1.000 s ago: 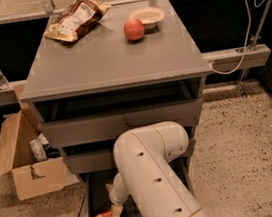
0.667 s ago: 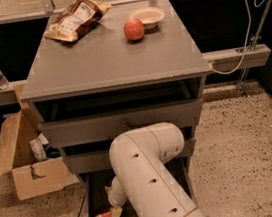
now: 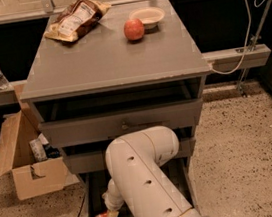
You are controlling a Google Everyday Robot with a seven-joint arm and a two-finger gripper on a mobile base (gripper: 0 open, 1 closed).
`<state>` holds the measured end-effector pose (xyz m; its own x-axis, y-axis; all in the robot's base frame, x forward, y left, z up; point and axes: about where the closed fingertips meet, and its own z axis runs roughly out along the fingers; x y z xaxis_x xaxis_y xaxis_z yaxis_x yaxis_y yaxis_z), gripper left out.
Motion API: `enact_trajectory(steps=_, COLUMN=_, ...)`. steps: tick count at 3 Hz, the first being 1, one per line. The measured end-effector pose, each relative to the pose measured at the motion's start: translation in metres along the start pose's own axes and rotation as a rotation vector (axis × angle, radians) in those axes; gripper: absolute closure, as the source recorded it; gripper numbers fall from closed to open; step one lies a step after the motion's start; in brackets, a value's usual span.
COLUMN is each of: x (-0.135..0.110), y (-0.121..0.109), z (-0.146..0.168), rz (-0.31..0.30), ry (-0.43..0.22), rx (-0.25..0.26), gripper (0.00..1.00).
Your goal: Pick coke can from bottom drawer and place on counter
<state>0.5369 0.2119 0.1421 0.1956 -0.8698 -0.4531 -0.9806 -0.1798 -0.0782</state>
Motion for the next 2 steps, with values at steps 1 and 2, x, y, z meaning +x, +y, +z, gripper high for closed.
enact_trajectory(steps=1, x=-0.0087, y=0.0041, z=0.0080, rz=-0.010, ry=-0.009, rx=-0.022, gripper=0.39)
enact_trajectory(steps=2, x=-0.0126, y=0.0056, z=0.0085, rz=-0.015, ry=-0.016, rx=-0.030, gripper=0.69)
